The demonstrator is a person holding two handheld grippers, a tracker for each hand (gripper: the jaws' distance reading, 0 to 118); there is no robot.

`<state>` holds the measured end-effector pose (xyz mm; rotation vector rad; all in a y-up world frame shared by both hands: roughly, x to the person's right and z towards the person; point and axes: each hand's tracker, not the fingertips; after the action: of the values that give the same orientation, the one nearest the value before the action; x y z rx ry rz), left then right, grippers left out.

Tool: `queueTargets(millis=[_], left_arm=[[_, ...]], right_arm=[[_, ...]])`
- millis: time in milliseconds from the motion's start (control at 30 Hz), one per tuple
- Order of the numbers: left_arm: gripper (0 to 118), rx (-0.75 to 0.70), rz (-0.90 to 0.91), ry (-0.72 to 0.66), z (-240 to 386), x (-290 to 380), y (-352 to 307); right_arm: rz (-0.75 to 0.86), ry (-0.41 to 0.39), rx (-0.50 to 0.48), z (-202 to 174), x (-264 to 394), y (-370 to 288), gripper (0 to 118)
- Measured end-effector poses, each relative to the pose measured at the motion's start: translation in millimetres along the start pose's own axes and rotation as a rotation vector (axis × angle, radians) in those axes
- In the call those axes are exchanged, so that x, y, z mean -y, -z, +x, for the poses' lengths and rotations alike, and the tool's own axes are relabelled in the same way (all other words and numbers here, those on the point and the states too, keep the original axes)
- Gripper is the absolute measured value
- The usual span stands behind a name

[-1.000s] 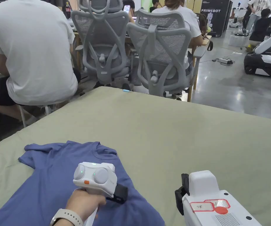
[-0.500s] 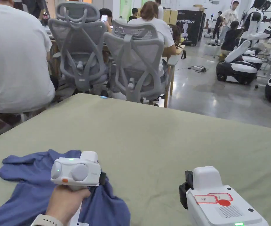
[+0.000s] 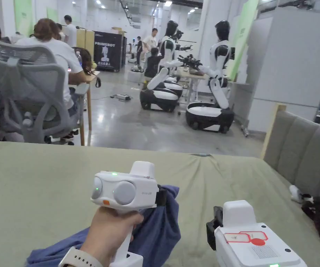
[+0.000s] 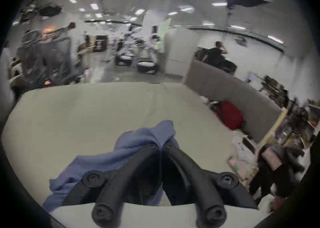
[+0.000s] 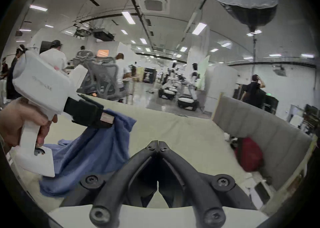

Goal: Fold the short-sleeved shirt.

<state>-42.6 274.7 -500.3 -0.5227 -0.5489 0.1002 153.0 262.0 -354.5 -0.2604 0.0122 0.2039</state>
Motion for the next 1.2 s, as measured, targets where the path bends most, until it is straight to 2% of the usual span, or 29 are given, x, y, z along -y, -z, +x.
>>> queueTargets(millis=[100, 200, 333, 433, 567, 600, 633, 667, 700, 733, 767, 800, 833, 900, 1000, 1067, 1100, 1200], left_arm=[[0, 0.045, -0.078, 0.043, 37.9, 6.7, 41.2], [0, -0.025, -0.205, 0.089, 44.1, 39.6, 90.7], [0, -0.094, -0.396, -0.005, 23.0, 96.4, 144.2], [0, -0.101, -0.410, 0.004, 24.3, 115.4, 155.5], [2, -0.086, -0.367, -0.014, 30.7, 109.1, 149.2], [7, -0.086, -0.333, -0.011, 29.1, 104.8, 147.8], [27, -0.100, -0.280, -0.016, 30.1, 101.3, 141.4], [58, -0.115, -0.233, -0.010, 31.5, 98.3, 133.5], [78, -0.132, -0.179, -0.003, 32.6, 95.0, 123.7], [86, -0.138, -0.141, 0.002, 31.8, 92.0, 113.4], [86, -0.129, -0.118, 0.013, 32.3, 89.5, 99.8], [106, -0.131, -0.069, 0.025, 33.3, 87.4, 82.0], [114, -0.151, -0.005, 0.041, 34.5, 86.5, 62.5], [113, -0.210, 0.122, 0.099, 34.7, 90.2, 19.2], [113, -0.295, 0.217, 0.121, 27.9, 106.0, -49.2], [107, -0.388, 0.254, 0.099, 17.2, 123.8, -92.5], [97, -0.436, 0.265, 0.097, 10.6, 135.4, -113.8], [31, -0.625, 0.237, 0.078, -8.5, 175.5, -163.7]], right_arm=[[-0.021, -0.002, 0.062, 35.0, 8.9, -5.7, 0], [-0.043, 0.012, 0.096, 60.0, 19.4, -7.8, 0], [-0.069, 0.020, 0.123, 79.7, 32.2, -6.3, 0], [-0.083, 0.014, 0.133, 88.7, 37.6, -4.8, 0], [-0.094, 0.021, 0.139, 94.3, 40.1, -1.4, 0], [-0.094, 0.023, 0.137, 93.4, 40.2, -1.4, 0], [-0.093, 0.023, 0.135, 92.3, 40.4, -1.2, 0], [-0.091, 0.023, 0.131, 90.7, 40.4, -1.6, 0], [-0.090, 0.024, 0.126, 88.5, 40.2, -1.2, 0], [-0.087, 0.027, 0.120, 86.1, 40.1, -1.0, 0], [-0.083, 0.031, 0.114, 83.4, 39.7, -0.9, 0], [-0.079, 0.037, 0.107, 79.7, 39.6, -1.5, 0], [-0.074, 0.041, 0.099, 76.4, 39.5, -1.8, 0], [-0.064, 0.049, 0.082, 68.2, 39.4, -2.7, 0], [-0.051, 0.042, 0.055, 52.9, 40.6, -5.1, 0], [-0.042, 0.041, 0.038, 42.9, 42.9, -7.1, 0], [-0.035, 0.045, 0.029, 37.8, 44.6, -8.0, 0], [-0.024, 0.060, 0.007, 20.3, 50.2, -5.8, 0]])
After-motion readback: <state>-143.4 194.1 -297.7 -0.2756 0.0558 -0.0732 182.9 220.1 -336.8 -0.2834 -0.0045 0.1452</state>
